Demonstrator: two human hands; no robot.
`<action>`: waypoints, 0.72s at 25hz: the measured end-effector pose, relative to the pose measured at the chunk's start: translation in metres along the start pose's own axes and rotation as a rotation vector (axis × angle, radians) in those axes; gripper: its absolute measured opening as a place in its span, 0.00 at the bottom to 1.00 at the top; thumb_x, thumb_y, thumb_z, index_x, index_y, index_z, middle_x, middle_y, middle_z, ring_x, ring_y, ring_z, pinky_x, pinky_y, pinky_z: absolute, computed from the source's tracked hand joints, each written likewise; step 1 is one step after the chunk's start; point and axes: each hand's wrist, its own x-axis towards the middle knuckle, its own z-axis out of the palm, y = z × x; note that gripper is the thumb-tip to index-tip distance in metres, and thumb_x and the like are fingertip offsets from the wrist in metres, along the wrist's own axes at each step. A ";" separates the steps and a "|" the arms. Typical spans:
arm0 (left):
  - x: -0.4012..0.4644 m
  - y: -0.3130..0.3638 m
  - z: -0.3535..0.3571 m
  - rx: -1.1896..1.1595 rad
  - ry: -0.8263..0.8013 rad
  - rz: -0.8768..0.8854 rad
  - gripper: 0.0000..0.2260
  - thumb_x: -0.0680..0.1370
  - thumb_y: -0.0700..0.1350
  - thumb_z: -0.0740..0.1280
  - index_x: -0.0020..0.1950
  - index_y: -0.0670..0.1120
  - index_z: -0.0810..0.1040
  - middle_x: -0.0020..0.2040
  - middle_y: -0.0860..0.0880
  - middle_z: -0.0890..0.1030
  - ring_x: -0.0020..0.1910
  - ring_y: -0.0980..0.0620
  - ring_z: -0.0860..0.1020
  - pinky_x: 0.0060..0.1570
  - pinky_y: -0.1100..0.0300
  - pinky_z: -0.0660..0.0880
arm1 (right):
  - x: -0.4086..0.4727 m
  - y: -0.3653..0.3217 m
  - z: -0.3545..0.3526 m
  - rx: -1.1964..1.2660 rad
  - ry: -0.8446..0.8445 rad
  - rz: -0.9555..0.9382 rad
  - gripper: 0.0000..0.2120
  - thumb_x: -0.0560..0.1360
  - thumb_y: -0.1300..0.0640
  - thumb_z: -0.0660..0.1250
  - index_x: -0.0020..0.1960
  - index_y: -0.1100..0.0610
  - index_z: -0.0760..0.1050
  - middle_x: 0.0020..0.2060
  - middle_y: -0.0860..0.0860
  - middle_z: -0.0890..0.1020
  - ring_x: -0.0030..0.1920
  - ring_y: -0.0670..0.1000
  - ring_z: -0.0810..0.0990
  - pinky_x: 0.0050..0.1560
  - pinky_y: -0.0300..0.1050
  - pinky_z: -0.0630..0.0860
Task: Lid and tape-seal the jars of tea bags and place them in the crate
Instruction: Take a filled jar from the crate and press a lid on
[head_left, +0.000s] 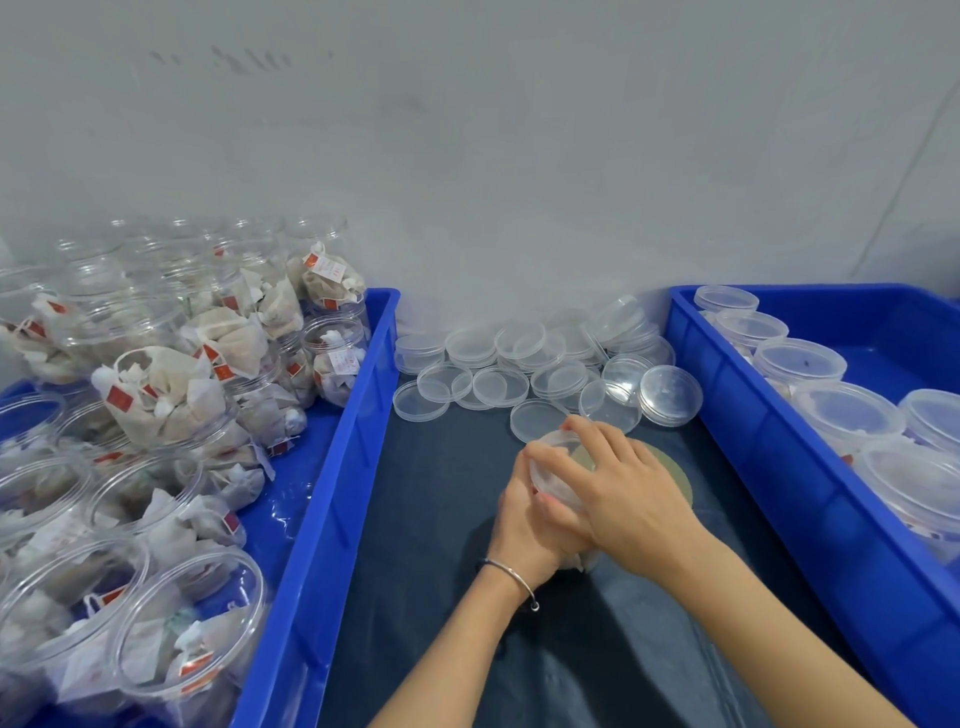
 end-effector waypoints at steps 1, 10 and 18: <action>-0.003 -0.004 0.002 0.196 0.013 0.058 0.11 0.75 0.50 0.61 0.55 0.49 0.74 0.44 0.47 0.83 0.44 0.51 0.83 0.40 0.61 0.79 | -0.001 -0.001 0.002 0.048 0.026 -0.007 0.22 0.74 0.40 0.53 0.60 0.46 0.78 0.59 0.56 0.78 0.56 0.57 0.79 0.49 0.50 0.78; -0.011 -0.018 0.002 0.289 0.426 0.298 0.36 0.58 0.42 0.83 0.61 0.46 0.69 0.57 0.55 0.73 0.53 0.71 0.71 0.57 0.64 0.72 | -0.043 0.052 0.062 0.224 -0.476 0.559 0.25 0.78 0.40 0.58 0.70 0.50 0.64 0.68 0.44 0.66 0.70 0.47 0.62 0.71 0.61 0.53; -0.014 0.005 -0.009 0.232 0.427 0.210 0.23 0.80 0.45 0.63 0.73 0.47 0.59 0.71 0.50 0.62 0.71 0.54 0.64 0.64 0.64 0.63 | -0.048 0.047 0.037 0.414 -0.176 0.587 0.12 0.75 0.41 0.60 0.48 0.49 0.68 0.43 0.45 0.77 0.44 0.50 0.76 0.41 0.47 0.69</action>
